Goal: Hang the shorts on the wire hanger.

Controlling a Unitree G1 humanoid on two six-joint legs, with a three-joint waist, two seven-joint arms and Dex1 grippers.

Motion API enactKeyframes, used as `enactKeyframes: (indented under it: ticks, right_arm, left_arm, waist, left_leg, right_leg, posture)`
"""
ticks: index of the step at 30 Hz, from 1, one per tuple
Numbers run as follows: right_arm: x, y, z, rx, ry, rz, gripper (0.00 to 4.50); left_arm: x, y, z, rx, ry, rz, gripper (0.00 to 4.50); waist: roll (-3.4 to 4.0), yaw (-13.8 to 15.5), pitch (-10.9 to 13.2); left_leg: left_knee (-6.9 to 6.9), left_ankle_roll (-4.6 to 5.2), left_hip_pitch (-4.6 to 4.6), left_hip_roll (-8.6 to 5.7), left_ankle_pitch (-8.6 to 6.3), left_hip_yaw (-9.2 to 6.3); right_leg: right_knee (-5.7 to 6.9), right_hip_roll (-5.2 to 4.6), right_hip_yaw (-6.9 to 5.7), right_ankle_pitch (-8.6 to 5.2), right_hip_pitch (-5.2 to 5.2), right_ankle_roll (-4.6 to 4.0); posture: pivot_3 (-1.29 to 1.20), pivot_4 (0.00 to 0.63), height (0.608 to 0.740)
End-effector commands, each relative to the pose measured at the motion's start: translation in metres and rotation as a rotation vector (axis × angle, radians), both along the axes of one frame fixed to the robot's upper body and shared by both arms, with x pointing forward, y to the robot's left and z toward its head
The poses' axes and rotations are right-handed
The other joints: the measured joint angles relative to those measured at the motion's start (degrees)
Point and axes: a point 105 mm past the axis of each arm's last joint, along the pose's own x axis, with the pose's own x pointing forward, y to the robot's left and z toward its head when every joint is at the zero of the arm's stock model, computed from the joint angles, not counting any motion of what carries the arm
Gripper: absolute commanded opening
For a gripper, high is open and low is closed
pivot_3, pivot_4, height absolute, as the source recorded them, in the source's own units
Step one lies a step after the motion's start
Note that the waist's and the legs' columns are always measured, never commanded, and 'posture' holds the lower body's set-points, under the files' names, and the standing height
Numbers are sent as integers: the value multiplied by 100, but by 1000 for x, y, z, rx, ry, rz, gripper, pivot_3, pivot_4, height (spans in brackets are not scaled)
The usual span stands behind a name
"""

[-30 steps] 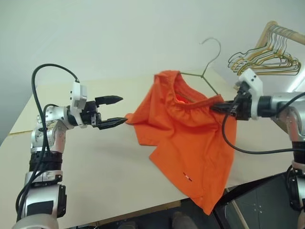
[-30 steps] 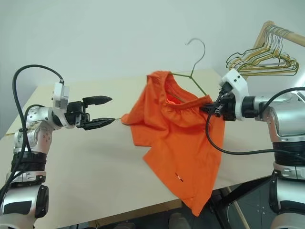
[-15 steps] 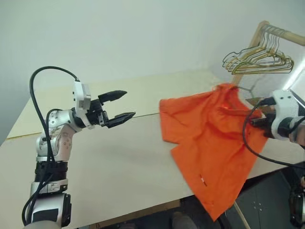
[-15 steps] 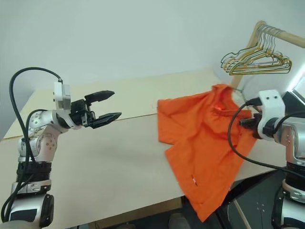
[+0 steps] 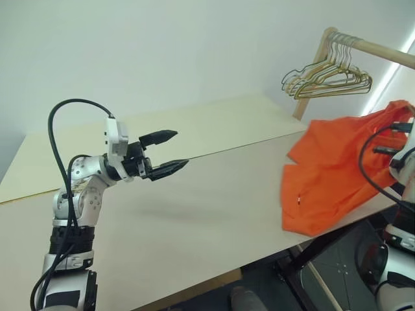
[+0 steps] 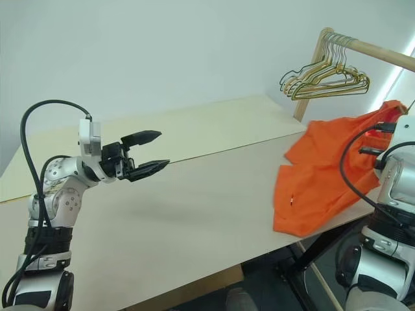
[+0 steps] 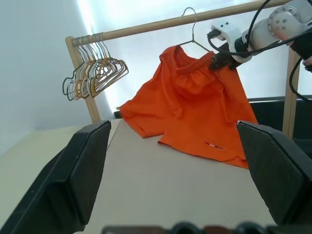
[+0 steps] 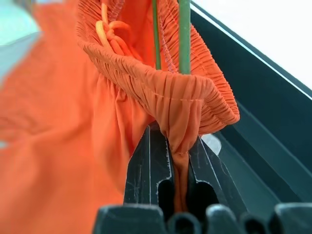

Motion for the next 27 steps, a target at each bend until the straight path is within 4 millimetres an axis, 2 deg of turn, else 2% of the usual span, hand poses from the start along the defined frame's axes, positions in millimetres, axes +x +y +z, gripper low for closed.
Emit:
enactKeyframes:
  ticks: [1, 9, 14, 19, 27]
  right_arm:
    - [1, -12, 29, -62, -106, -81, 0]
    - [17, -29, 44, -51, -125, -106, 0]
    - [21, -51, 49, -5, -133, -168, 0]
    - [27, -60, 37, 136, -151, -170, 0]
    - [29, -64, 27, 135, -120, -174, 0]
  left_arm:
    - [-5, 1, 8, -2, -30, 2, 4483]
    - [-8, 0, 9, 15, -31, -3, 4483]
    - [-9, -1, 11, 9, -47, -5, 4483]
    - [-9, -3, 21, -83, -87, 17, 4483]
    - [-19, -8, 28, -184, -103, -14, 4483]
  waist:
    - [0, 4, 0]
    - [11, 11, 3]
    - [14, 18, 4]
    - [16, 23, 6]
    - [18, 31, 7]
  left_leg:
    - [1, 0, 1, 1, 0, 0]
    - [-1, 1, -2, 4, -1, 2]
    - [-7, 3, -2, 4, -2, 4]
    - [-13, 3, -1, 10, -2, 12]
    - [-20, 7, 3, 15, -4, 34]
  right_leg:
    - [0, 1, 0, 0, 2, 0]
    - [1, 7, 4, 0, 1, 0]
    - [-56, 11, 1, 0, 9, 0]
    - [-63, 18, 6, 1, 14, 0]
    - [-65, 24, 16, 3, 19, 5]
  posture:
    - [-187, 0, 740]
    - [-181, 0, 740]
    - [-177, 0, 740]
    - [-166, 0, 740]
    - [-158, 0, 740]
